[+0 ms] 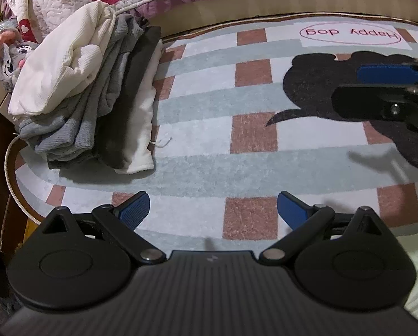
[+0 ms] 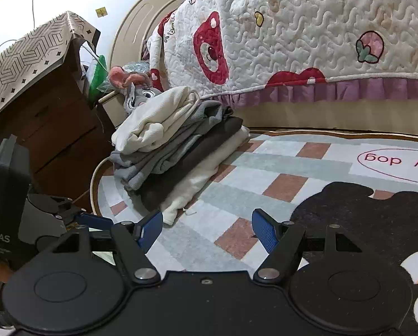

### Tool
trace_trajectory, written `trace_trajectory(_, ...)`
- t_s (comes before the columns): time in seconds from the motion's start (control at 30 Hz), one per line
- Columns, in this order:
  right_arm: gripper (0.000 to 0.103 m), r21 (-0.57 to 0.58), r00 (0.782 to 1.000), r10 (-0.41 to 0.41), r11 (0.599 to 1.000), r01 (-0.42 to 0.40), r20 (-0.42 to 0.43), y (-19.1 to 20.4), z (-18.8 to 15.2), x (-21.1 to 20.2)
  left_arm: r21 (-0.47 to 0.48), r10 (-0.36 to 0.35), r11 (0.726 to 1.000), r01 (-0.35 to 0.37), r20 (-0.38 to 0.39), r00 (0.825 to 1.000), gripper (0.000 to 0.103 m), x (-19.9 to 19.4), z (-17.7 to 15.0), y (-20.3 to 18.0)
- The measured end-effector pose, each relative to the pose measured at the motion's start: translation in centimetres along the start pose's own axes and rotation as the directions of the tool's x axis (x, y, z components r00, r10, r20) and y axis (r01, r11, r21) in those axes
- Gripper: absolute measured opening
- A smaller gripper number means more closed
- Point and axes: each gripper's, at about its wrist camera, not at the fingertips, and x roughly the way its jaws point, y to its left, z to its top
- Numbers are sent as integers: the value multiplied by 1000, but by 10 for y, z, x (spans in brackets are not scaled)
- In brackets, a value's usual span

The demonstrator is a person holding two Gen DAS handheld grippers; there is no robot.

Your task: Fold clothes

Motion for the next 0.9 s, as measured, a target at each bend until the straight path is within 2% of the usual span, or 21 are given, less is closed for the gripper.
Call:
trace_trajectory(0.17, 75, 19, 1000, -1, 1000, 1, -9, -3, -2, 3, 23, 0, 1000, 0, -3, 1000, 100, -1, 0, -5)
trace_trajectory(0.9, 75, 28, 997, -16, 999, 18, -70, -4, -8, 12, 9, 33, 999, -33, 20, 999, 103, -4, 0, 0)
